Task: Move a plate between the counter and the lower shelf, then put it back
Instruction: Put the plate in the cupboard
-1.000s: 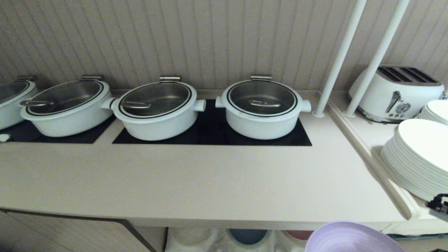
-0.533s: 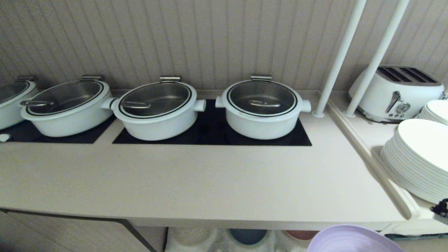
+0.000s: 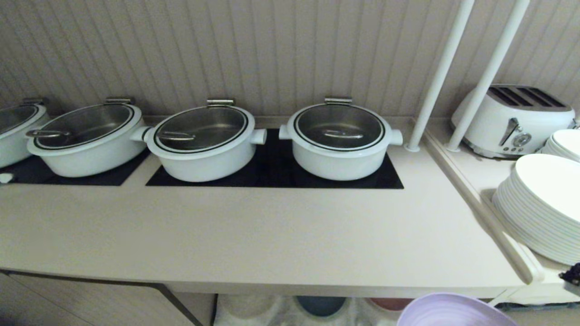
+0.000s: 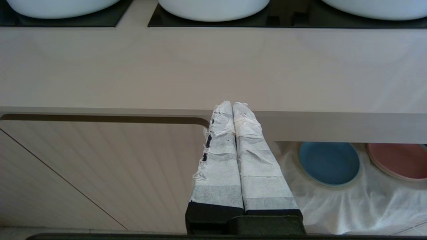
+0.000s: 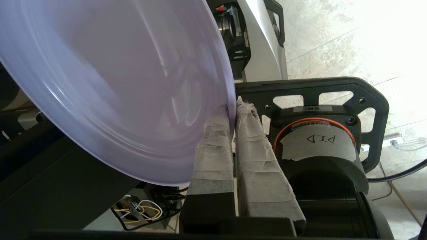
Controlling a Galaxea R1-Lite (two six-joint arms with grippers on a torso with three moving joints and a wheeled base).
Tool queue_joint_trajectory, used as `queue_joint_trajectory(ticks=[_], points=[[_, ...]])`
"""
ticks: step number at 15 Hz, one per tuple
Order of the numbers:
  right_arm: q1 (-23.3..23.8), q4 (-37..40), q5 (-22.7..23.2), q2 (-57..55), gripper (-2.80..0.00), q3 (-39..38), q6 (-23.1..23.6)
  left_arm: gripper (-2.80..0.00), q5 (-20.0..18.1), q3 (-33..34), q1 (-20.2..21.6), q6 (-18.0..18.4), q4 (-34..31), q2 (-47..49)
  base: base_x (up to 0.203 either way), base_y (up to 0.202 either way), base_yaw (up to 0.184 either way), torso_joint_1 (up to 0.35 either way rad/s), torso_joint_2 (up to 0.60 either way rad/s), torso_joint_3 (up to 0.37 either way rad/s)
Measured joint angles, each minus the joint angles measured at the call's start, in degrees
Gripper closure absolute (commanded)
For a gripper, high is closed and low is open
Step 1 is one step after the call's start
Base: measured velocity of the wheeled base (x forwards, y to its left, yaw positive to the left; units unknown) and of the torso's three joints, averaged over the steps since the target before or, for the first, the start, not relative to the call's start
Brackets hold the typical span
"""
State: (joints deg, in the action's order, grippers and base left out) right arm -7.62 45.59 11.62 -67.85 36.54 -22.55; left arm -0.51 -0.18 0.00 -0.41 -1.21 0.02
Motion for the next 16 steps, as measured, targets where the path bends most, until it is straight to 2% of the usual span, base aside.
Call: queue_joint_trajectory(ticks=[16], points=[[-0.1,0.21,-0.02,1.49,0.0,0.39,-0.05,0.0,-0.02,0.0,0.0,-0.02,-0.02,0.0,0.0,0.0,0.0,0.0,0.0,0.0]])
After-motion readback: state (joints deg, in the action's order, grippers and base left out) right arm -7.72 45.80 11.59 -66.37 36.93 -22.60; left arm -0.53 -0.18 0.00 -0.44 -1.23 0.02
